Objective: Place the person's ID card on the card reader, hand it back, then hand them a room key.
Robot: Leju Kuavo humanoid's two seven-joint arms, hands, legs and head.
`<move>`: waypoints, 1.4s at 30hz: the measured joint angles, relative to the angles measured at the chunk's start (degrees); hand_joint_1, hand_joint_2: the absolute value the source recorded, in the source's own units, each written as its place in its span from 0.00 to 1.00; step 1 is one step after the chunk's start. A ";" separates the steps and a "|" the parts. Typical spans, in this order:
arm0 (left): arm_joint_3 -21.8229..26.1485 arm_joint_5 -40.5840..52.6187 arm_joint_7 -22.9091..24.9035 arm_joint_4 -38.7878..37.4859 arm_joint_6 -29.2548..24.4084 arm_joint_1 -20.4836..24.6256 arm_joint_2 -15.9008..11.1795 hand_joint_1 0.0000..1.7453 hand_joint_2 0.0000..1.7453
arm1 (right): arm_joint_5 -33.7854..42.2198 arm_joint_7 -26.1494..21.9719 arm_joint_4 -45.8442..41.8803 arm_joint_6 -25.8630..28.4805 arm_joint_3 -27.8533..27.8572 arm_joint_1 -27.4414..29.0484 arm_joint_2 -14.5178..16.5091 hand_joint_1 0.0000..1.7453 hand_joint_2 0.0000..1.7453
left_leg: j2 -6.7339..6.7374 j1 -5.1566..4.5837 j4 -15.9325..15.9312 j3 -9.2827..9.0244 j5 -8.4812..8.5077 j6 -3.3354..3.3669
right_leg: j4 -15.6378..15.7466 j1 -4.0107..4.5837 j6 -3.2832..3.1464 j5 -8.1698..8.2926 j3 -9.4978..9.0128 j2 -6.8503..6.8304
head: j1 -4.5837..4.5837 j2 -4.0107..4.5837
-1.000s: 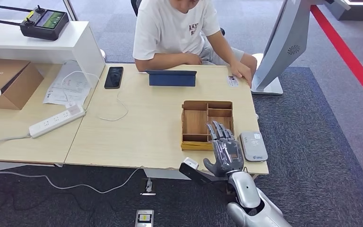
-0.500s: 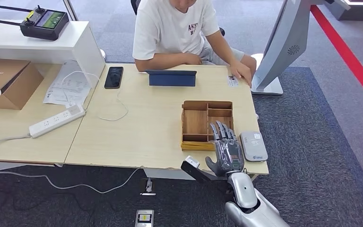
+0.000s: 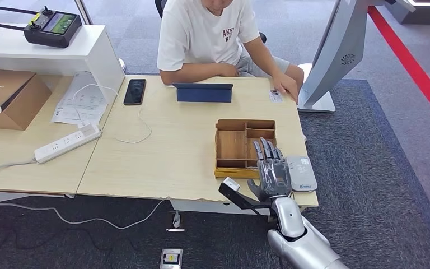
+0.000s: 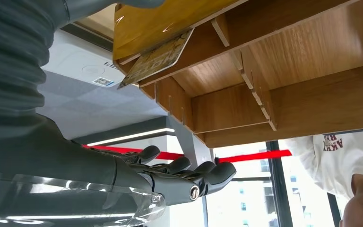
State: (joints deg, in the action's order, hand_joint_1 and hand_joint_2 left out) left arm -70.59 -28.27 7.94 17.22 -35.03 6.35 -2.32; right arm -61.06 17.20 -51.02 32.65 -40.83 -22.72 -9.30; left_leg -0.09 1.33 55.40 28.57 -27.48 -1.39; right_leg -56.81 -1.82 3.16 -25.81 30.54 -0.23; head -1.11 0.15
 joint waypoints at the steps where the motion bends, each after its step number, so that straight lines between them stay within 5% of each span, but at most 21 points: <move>1: -0.07 -0.07 -0.03 0.00 -0.02 0.00 0.00 0.00 0.00 | 0.37 -0.20 0.54 0.07 0.04 -0.21 0.11 0.00 1.00 | 0.00 0.00 0.00 0.00 0.00 0.00 | 0.00 0.00 0.00 0.00 0.00 0.00 | 0.01 0.00; 42: -0.80 -2.24 -0.15 0.00 -1.95 -0.01 0.00 0.00 0.00 | 8.66 -6.02 8.56 3.69 0.43 -3.93 -0.11 0.00 1.00 | 0.00 0.00 0.00 0.00 0.00 0.00 | 0.00 0.00 0.00 0.00 0.00 0.00 | 0.00 0.00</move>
State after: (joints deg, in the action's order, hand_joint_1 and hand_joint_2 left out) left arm -71.39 -30.51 7.79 17.22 -36.98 6.34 -2.32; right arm -52.40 11.18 -42.46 36.34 -40.40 -26.64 -9.42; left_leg -0.09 1.33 55.40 28.58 -27.48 -1.39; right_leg -56.81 -1.82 3.16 -25.81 30.54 -0.23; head -1.11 0.15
